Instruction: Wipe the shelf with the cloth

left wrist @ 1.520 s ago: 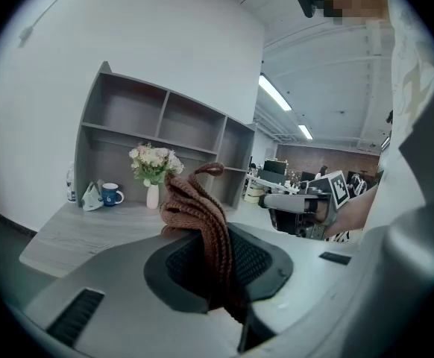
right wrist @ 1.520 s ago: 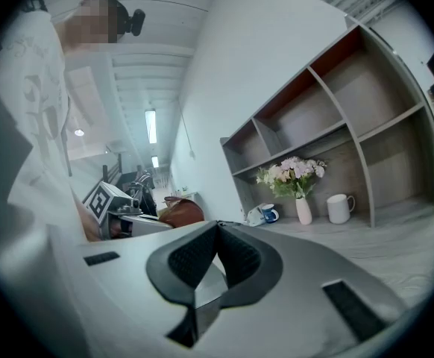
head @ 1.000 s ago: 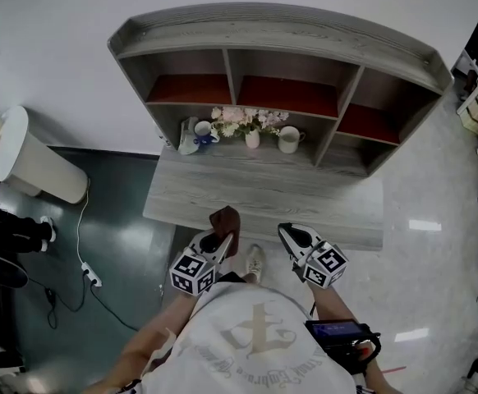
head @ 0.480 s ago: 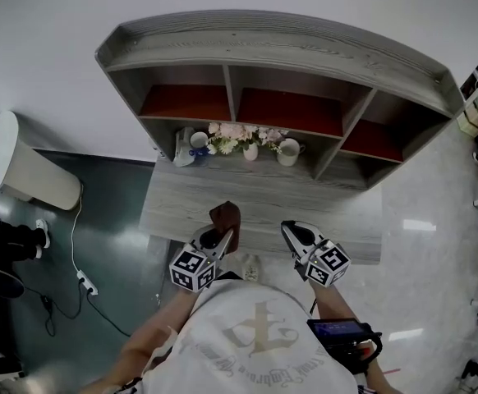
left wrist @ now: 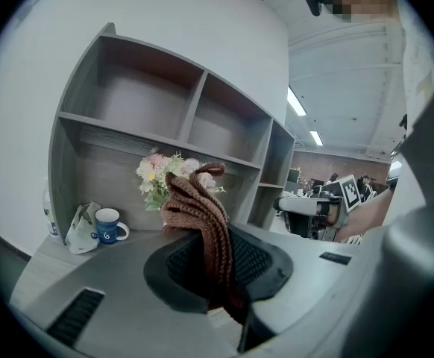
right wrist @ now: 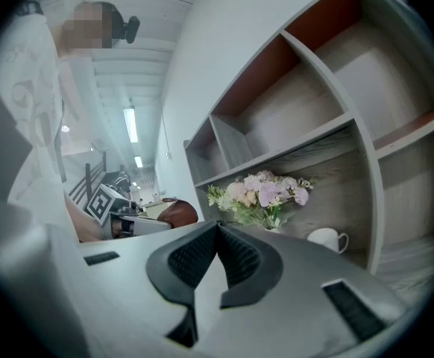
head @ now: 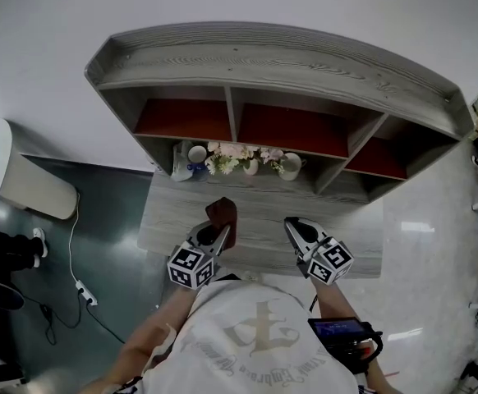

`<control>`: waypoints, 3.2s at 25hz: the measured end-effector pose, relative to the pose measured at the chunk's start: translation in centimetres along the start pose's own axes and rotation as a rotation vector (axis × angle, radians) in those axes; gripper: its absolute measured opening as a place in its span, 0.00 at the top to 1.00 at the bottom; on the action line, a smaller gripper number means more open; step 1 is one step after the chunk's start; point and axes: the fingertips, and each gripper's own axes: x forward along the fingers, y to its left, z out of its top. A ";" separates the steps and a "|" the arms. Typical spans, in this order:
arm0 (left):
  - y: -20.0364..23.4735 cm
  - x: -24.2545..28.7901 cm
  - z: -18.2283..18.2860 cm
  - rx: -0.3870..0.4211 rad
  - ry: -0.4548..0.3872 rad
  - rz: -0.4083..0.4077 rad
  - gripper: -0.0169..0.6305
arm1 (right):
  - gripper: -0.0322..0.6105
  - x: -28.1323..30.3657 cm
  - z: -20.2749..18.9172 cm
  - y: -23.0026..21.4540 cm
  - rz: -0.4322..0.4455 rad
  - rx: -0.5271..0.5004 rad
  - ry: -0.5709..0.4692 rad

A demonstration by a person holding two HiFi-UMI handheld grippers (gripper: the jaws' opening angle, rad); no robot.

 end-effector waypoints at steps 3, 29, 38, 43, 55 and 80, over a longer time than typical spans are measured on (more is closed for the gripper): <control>1.2 0.9 0.6 -0.001 0.000 0.003 0.87 | 0.94 1.2 0.5 -1.1 -0.004 -0.002 -0.001; 15.7 -2.0 14.1 0.055 -0.108 0.284 0.87 | 0.94 8.0 1.3 -3.8 0.054 -0.007 0.035; 22.2 -2.6 18.9 0.126 -0.042 0.483 0.86 | 0.94 6.7 1.7 -3.8 0.028 -0.013 0.040; 26.0 -1.7 21.5 0.190 0.036 0.591 0.87 | 0.94 5.7 1.4 -4.2 0.002 -0.002 0.031; 31.7 2.7 22.4 0.291 0.233 0.724 0.86 | 0.94 3.7 1.1 -5.2 -0.053 0.009 0.004; 23.0 8.6 21.4 0.220 0.291 0.394 0.88 | 0.94 -1.0 -0.3 -4.9 -0.146 0.029 -0.017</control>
